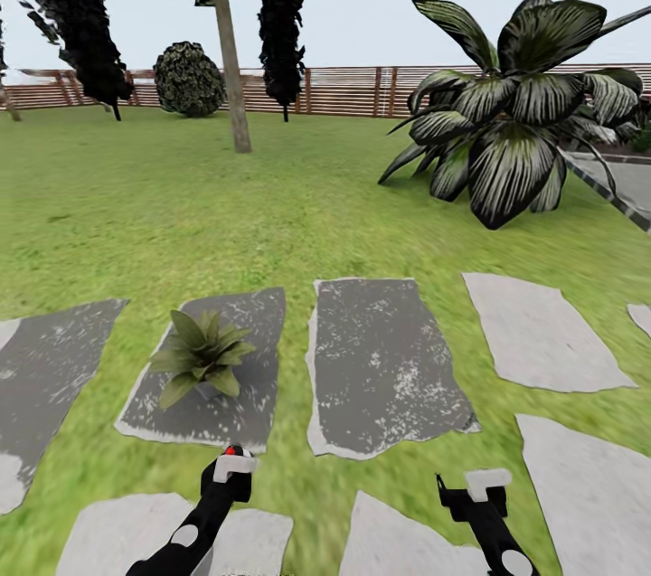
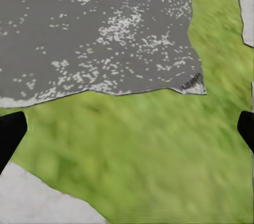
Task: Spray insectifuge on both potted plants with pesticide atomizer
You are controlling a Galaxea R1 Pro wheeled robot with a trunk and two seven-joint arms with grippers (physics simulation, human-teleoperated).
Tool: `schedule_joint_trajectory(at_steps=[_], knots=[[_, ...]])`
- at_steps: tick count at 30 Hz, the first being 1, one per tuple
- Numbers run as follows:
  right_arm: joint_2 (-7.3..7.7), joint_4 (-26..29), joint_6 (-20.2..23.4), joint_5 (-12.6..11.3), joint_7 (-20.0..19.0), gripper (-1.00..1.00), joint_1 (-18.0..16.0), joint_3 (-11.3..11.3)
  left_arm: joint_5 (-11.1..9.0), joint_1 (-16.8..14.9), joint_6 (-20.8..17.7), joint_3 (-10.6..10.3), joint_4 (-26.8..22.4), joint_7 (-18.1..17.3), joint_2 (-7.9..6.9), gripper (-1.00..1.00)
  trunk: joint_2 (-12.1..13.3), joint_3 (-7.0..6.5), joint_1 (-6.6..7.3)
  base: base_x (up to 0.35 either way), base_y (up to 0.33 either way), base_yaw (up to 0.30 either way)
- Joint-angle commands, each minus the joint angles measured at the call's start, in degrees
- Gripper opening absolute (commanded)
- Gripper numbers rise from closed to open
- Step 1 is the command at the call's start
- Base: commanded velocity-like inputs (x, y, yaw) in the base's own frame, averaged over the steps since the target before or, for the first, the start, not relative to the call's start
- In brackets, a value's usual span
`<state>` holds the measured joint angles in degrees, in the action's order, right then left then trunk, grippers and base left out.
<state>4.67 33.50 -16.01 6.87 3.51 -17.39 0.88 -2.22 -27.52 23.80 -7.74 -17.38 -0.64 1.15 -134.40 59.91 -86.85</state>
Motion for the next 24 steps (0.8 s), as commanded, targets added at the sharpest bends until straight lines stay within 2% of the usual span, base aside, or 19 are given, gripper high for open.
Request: schedule_joint_trajectory(at_steps=[1, 24], knots=[[-0.01, -0.02, -0.1, 0.6, 0.27, 1.0, -0.01, 0.09, -0.24, -0.06, 0.2, -0.17, 0.07, -0.07, 0.0, -1.0, -0.02, 0.05, 0.01, 0.0, 0.0, 0.277], [-0.01, -0.02, -0.08, 0.6, 0.23, 1.0, -0.01, 0.09, -0.33, -0.08, 0.18, -0.09, 0.06, -0.07, -0.09, -1.0, -0.02, 0.05, 0.01, 0.004, 0.004, 0.277]])
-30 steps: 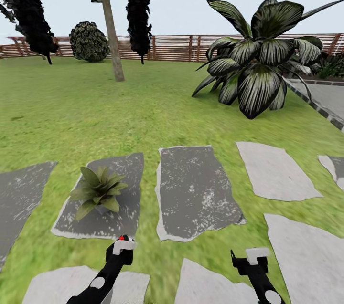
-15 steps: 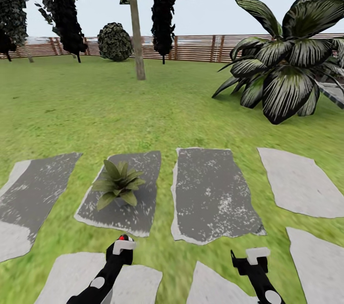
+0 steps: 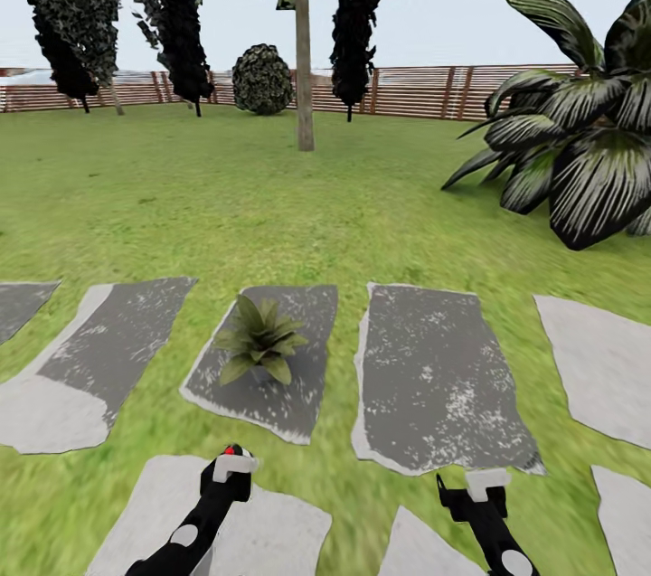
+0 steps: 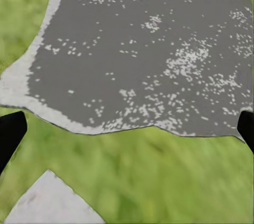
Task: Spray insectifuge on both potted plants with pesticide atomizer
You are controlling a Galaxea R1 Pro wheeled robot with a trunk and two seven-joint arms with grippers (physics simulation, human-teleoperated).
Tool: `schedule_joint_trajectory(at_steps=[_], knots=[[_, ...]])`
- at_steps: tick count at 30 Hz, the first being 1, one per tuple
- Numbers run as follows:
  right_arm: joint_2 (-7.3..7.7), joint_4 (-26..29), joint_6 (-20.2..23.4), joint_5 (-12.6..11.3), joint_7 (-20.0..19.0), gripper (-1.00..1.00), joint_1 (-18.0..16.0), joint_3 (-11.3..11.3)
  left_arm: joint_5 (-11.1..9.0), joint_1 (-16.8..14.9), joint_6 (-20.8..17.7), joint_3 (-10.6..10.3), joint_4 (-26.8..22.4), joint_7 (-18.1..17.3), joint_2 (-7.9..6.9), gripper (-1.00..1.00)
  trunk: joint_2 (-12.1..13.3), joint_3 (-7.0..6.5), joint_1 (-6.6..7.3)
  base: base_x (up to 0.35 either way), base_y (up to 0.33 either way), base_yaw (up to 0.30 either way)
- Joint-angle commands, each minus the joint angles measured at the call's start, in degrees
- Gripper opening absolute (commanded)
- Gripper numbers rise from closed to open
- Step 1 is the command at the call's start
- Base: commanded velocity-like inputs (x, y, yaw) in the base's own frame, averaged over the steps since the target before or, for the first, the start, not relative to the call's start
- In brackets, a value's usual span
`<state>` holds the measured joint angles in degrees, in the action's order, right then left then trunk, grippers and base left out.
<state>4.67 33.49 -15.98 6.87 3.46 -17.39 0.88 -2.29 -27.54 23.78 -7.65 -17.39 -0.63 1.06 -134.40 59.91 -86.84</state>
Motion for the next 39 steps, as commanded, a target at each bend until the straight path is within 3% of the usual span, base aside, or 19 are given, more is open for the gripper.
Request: schedule_joint_trajectory(at_steps=[1, 12, 32, 39], knots=[[-0.01, -0.01, -0.11, 0.6, 0.27, 1.0, -0.01, 0.09, -0.25, -0.05, 0.2, -0.18, 0.08, -0.07, 0.0, -1.0, -0.02, 0.05, 0.0, 0.113, 0.111, 0.266], [0.02, -0.01, -0.06, 0.6, 0.12, 1.0, -0.01, 0.09, -0.25, -0.05, 0.18, -0.18, 0.08, -0.07, 0.0, -1.0, -0.02, 0.01, 0.0, 0.129, 0.253, 0.067], [-0.01, -0.01, -0.02, 0.6, 0.06, 1.0, -0.01, 0.09, -0.34, 0.0, 0.3, -0.18, 0.08, -0.11, 0.0, -1.0, -0.02, -1.03, 0.0, -0.015, 0.307, -0.199], [-0.01, -0.01, -0.05, 0.57, 0.06, 1.0, -0.01, 0.09, -0.34, 0.01, 0.3, -0.18, 0.04, -0.07, 0.0, -1.0, -0.02, -1.12, 0.0, -0.003, 0.308, -0.045]])
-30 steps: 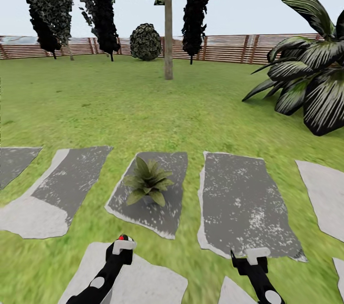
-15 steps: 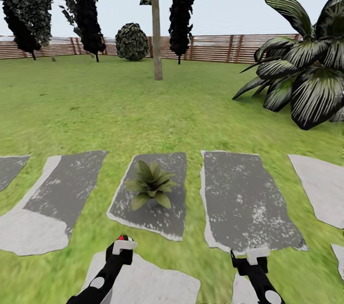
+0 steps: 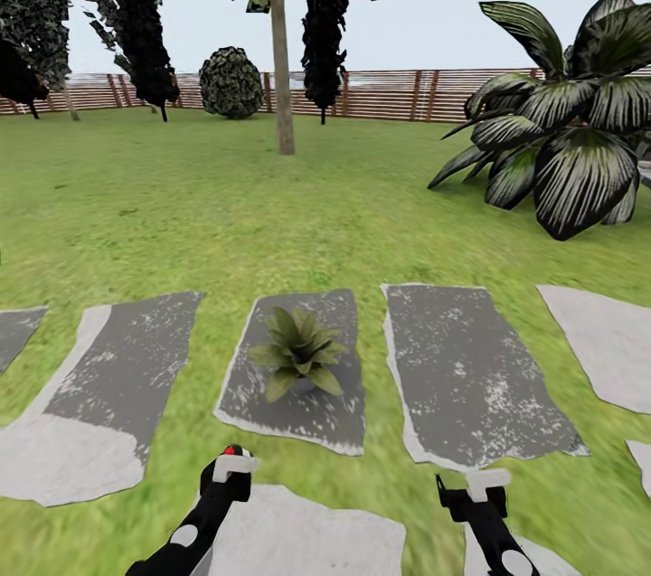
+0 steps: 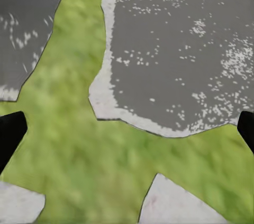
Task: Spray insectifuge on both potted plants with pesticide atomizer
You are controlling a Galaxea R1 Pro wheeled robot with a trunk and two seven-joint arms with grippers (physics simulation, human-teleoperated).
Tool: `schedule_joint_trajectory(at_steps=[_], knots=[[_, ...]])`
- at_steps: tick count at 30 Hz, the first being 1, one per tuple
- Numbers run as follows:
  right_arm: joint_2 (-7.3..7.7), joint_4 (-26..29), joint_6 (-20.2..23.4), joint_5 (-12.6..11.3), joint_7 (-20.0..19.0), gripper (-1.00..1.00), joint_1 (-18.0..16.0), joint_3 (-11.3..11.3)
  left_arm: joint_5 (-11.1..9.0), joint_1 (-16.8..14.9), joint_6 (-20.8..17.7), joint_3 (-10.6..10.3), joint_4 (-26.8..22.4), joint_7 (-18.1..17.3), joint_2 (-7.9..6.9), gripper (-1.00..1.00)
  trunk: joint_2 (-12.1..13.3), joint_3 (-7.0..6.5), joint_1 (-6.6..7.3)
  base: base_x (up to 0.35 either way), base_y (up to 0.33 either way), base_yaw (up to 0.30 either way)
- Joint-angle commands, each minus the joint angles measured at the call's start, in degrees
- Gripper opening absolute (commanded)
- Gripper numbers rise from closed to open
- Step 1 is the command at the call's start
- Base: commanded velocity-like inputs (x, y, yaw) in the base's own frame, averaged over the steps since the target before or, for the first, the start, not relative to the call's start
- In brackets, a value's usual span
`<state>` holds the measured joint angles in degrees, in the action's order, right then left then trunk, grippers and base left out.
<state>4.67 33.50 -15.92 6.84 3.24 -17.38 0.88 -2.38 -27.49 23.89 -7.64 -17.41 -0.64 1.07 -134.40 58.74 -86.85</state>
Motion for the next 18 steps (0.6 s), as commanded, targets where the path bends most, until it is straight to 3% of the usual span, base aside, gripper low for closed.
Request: schedule_joint_trajectory(at_steps=[1, 5, 18], knots=[[-0.01, -0.01, -0.13, 0.59, 0.27, 1.0, -0.02, 0.09, -0.26, -0.05, 0.19, -0.18, 0.05, -0.07, -0.01, -1.0, -0.02, 0.04, 0.01, 0.0, 0.308, -0.006], [-0.01, -0.01, -0.15, 0.59, 0.29, 1.0, -0.02, 0.09, -0.26, -0.03, 0.19, -0.18, 0.02, -0.07, -0.01, -1.0, -0.02, 0.04, 0.01, 0.02, 0.305, -0.001], [-0.01, -0.01, -0.08, 0.54, 0.23, 1.0, -0.02, 0.09, -0.11, -0.1, 0.2, -0.32, -0.65, -0.07, -0.14, -1.0, -0.02, -0.53, 0.01, 0.002, 0.005, -0.193]])
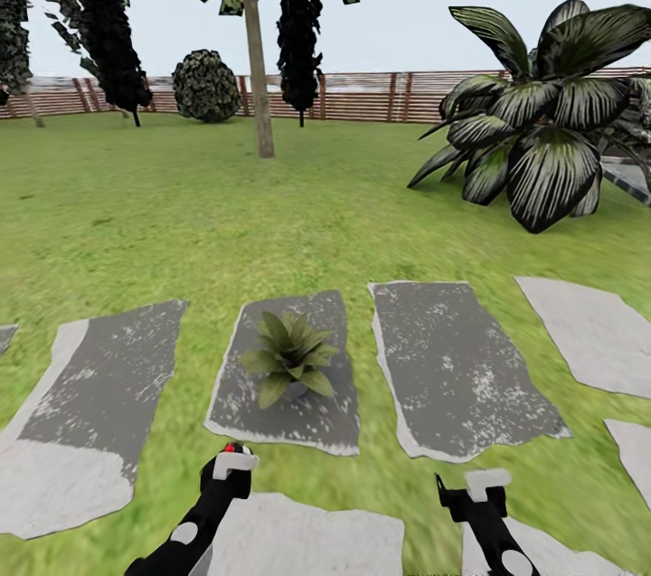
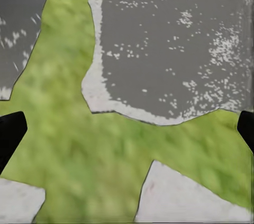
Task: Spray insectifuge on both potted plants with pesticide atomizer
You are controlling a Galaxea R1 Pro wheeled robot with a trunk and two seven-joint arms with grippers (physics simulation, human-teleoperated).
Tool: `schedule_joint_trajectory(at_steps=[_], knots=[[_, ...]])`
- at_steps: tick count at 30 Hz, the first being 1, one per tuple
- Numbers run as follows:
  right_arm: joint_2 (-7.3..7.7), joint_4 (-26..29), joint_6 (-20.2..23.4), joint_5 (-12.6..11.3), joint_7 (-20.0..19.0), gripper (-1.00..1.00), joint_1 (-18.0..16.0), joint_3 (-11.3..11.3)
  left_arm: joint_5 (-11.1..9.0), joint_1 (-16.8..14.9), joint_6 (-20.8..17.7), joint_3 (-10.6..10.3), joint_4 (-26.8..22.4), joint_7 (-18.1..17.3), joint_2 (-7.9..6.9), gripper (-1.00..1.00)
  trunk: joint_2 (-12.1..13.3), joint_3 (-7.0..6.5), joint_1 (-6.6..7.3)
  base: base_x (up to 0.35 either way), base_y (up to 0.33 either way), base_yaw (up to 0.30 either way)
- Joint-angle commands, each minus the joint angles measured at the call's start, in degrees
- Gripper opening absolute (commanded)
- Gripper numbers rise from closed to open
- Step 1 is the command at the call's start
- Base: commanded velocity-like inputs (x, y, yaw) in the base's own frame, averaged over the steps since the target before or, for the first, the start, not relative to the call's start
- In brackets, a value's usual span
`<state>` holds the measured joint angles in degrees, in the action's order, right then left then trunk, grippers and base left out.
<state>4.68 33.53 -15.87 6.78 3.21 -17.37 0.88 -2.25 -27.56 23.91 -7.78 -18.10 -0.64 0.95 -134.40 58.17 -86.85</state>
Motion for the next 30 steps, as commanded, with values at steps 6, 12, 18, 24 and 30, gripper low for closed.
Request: schedule_joint_trajectory(at_steps=[6, 12, 18, 24, 30], knots=[[-0.08, 0.01, -0.19, 0.6, 0.22, 1.0, -0.03, -0.04, 0.35, -0.02, 0.13, -0.64, -0.06, -0.98, -0.41, -1.0, -0.02, -0.19, 0.01, 0.0, 0.0, -0.165], [-0.1, 0.28, -0.21, 0.93, 0.08, 1.0, -0.03, -0.8, 4.64, -0.19, -1.19, -0.5, 0.24, -8.76, -2.77, -1.0, -0.02, -0.22, 0.01, 0.0, 0.0, -0.023], [0.35, 1.77, -0.19, 5.07, -6.75, 1.0, -0.05, -11.18, 7.93, -0.66, -4.87, -0.45, 0.01, -21.64, -9.31, -1.0, -0.02, -0.22, 0.01, 0.0, 0.0, -0.001], [0.42, 5.76, 0.4, 7.8, -27.4, 1.0, -2.37, -12.33, 20.15, -1.44, -6.02, -0.34, -0.08, -29.9, -11.18, -1.0, -0.02, -0.22, 0.01, 0.0, 0.0, 0.0], [0.22, 5.93, 0.48, 13.68, -34.81, 1.0, -2.8, -12.5, 26.02, -1.65, -9.83, -0.39, -0.37, -32.11, -10.39, -1.0, -0.02, -0.22, 0.01, 0.0, 0.0, 0.0]])
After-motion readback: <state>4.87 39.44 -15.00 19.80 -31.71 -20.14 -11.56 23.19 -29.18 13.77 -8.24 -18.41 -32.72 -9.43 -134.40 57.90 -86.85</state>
